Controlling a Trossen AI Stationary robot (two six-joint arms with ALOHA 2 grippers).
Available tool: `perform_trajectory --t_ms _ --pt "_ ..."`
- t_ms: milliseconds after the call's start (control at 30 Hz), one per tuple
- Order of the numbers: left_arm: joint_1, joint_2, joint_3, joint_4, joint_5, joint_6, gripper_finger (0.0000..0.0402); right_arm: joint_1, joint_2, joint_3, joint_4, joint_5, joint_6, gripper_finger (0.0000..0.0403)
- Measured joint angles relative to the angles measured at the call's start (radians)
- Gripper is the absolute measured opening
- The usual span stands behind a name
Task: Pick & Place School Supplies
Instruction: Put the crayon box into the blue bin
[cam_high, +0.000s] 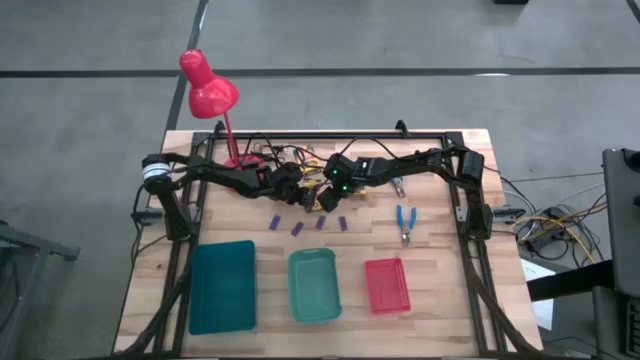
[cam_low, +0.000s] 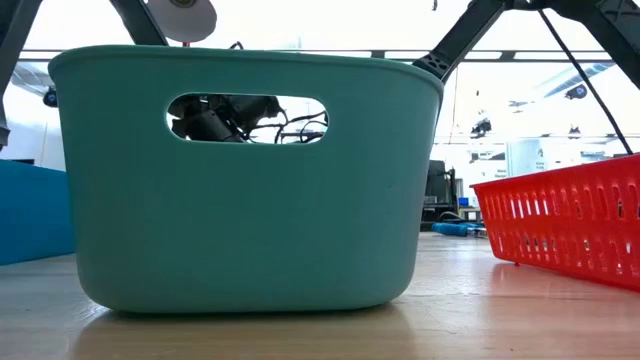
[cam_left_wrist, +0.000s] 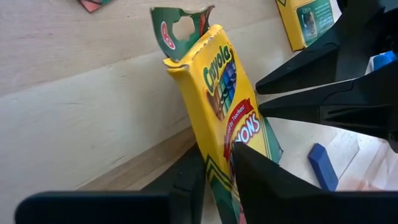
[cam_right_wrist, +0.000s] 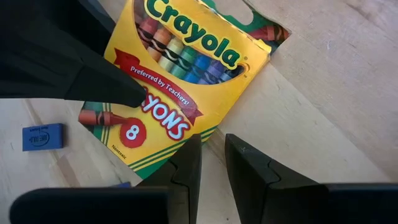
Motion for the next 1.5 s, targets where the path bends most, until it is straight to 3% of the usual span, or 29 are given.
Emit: perform_trajectory --t_ms 1100,1300,1500 --pt "0.0 -0.001 0.0 -0.006 -0.004 -0.02 0.0073 0.0 -0.055 -0.002 0.017 0.013 0.003 0.0068" --pt "0.0 -0.001 0.0 0.0 0.0 -0.02 0.0073 -0.001 -0.115 -0.002 -0.07 0.038 0.003 0.0068" --pt "0.0 -0.001 0.0 0.0 0.0 -0.019 0.0073 0.006 -0.21 -0.008 -0.115 0.152 -0.003 0.0068"
